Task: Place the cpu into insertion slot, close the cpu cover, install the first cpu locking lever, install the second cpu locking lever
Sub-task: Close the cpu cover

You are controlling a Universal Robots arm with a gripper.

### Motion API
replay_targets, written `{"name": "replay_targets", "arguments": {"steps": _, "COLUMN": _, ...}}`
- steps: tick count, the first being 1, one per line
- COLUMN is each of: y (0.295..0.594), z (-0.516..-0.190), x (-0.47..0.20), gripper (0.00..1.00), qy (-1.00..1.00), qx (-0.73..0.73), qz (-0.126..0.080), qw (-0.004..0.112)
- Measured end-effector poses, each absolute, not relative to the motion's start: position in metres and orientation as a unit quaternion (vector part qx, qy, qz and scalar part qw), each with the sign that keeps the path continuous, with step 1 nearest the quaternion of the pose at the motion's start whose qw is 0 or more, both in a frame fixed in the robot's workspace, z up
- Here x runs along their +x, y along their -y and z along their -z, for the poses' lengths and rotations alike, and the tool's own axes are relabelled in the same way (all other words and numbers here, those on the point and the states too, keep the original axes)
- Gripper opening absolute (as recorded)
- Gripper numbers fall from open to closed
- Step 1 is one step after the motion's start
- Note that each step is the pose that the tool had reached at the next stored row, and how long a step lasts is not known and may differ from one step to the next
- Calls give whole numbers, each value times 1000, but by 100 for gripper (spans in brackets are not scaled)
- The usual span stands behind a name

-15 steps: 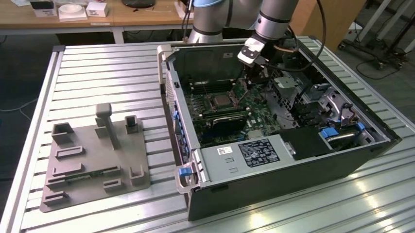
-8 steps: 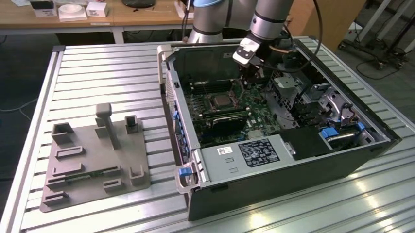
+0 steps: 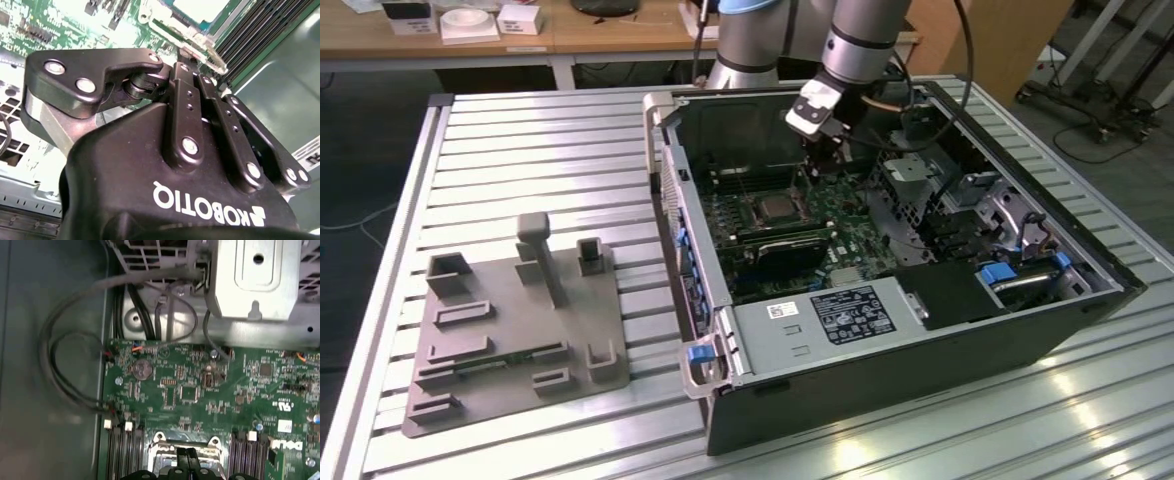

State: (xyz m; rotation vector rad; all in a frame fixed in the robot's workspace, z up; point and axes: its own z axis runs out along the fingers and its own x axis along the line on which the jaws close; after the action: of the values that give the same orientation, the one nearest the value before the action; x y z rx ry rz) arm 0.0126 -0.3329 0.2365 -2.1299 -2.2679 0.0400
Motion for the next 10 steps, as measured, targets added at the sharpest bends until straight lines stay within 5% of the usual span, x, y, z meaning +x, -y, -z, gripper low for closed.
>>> {"name": "replay_targets", "arguments": {"steps": 10, "y": 333, "z": -233, "x": -9, "gripper": 10, "qy": 729, "qx": -684, "qz": -13, "qw": 16}}
